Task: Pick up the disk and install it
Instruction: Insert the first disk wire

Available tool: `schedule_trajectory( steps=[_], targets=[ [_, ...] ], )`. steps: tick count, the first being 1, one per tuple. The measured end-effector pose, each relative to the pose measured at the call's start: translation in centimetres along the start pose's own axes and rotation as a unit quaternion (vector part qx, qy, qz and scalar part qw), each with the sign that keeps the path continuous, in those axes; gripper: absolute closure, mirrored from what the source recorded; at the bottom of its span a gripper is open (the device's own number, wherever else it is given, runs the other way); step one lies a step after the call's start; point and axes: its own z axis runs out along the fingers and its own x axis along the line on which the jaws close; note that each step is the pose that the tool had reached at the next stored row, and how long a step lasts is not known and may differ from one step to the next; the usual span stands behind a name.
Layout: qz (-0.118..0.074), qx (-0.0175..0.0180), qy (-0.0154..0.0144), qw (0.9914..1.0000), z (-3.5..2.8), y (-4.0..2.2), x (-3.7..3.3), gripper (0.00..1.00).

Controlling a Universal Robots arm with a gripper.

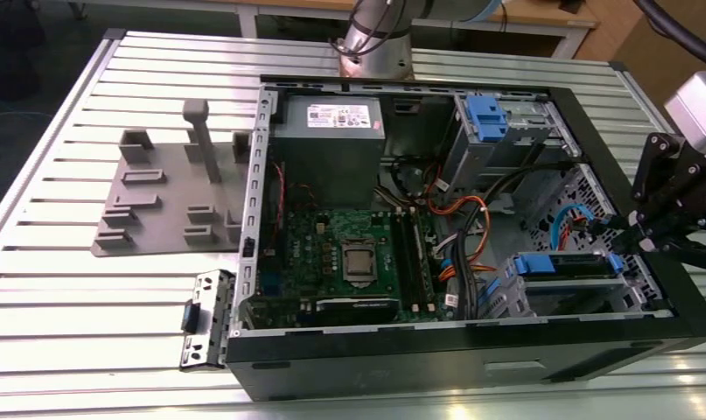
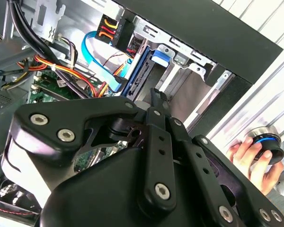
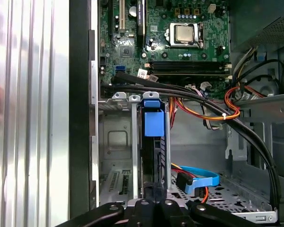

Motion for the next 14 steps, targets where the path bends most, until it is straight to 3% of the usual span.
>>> schedule_trajectory(
  steps=[4,6,9,11,13,14],
  targets=[
    [0.000,0.0000,0.0000,1.00000,0.01,-0.01,0.00,0.89],
    [0.000,0.0000,0.0000,1.00000,0.01,-0.01,0.00,0.77],
    [0.000,0.0000,0.0000,1.00000,0.02,-0.01,0.00,0.71],
    [0.000,0.0000,0.0000,1.00000,0.02,-0.01,0.00,0.59],
    [0.000,0.0000,0.0000,1.00000,0.03,-0.01,0.00,0.59],
    [0.000,0.0000,0.0000,1.00000,0.03,-0.01,0.00,0.53]
  ],
)
